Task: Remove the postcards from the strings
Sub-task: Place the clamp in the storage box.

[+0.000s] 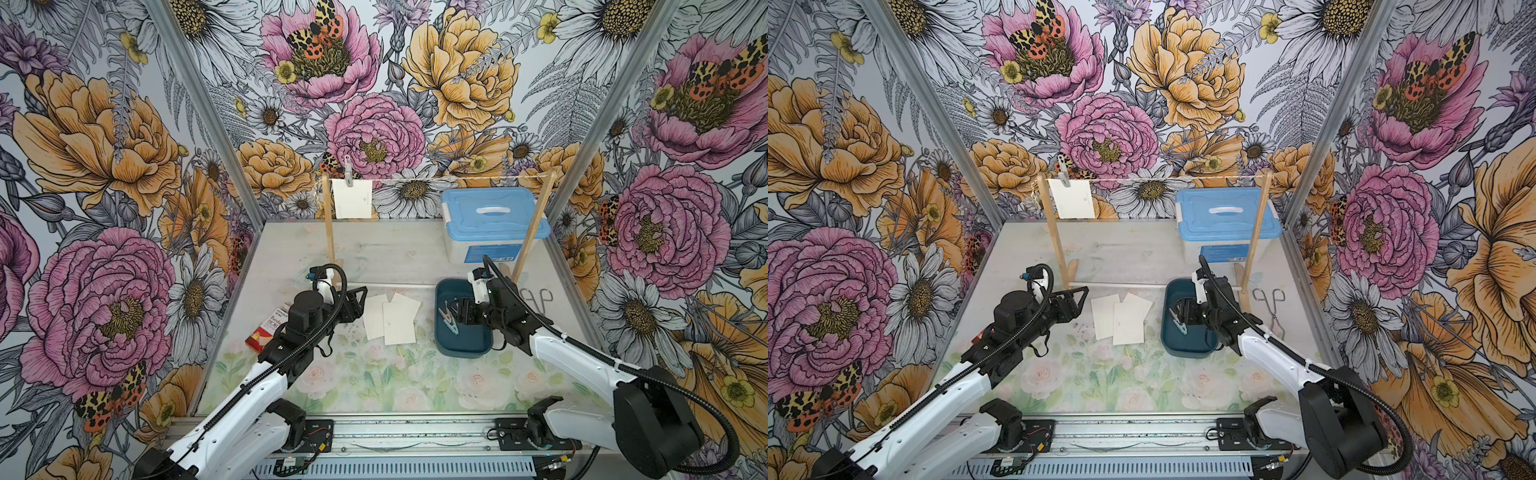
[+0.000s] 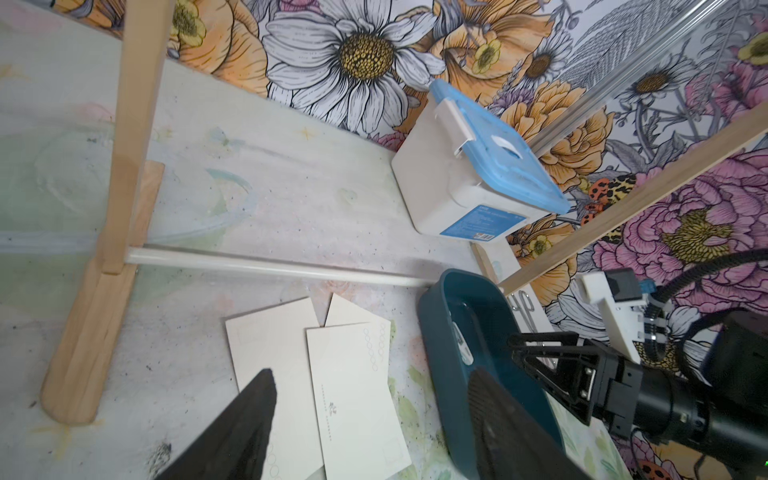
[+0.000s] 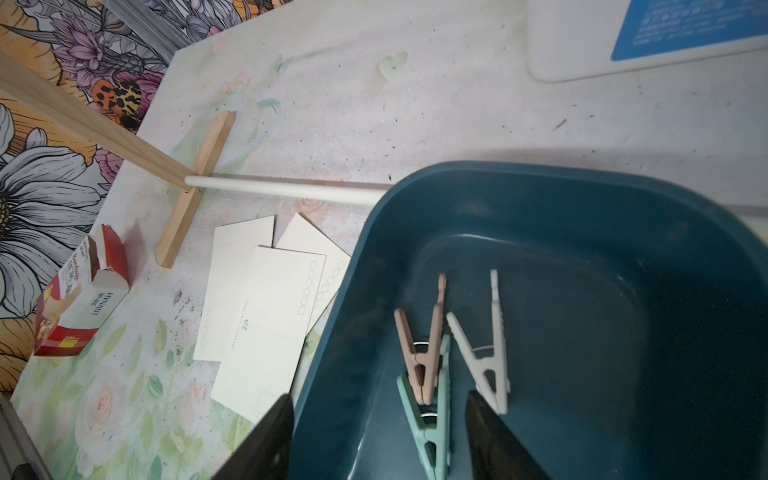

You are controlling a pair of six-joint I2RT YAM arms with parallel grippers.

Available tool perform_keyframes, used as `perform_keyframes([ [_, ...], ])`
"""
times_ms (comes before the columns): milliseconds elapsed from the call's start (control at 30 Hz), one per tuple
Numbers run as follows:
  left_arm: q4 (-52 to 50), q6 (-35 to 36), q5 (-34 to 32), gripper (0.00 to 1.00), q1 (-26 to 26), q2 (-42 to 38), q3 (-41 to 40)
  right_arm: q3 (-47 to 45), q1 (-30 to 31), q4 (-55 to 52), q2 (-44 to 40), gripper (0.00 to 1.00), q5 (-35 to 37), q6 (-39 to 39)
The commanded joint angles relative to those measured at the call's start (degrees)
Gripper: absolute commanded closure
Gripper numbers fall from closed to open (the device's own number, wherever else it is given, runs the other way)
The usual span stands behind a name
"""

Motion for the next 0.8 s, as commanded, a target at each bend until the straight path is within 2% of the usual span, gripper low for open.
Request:
perform_keyframes([
  [0,4.72,0.90,2.36,0.25,1.14,1.50,2.72,2.69,0.58,-1.08,-3.03,0.35,-1.02,0.04],
  [400,11.26,1.63,4.54,0.22,3.06,7.75,9.27,5.90,1.47,-0.92,-7.09,0.23,-6.60,0.51],
  [433,11.10,1.98,4.49,0.22,3.46,7.88,9.79,6.18,1.61,-0.97,-7.27,0.16,-6.80,0.49],
  [467,10.70,2.49,4.06,0.21,4.08,8.00,10.53,6.46,1.54,-0.93,-7.44,0.01,-6.93,0.50],
  [633,5.49,5.98,3.24,0.17,7.24,8.29,14.83,7.47,1.67,-0.92,-8.25,0.00,-7.32,0.31],
  [767,6.78,6.44,5.11,0.12,11.88,7.22,14.81,7.83,1.77,-0.79,-8.00,0.01,-8.63,0.31],
])
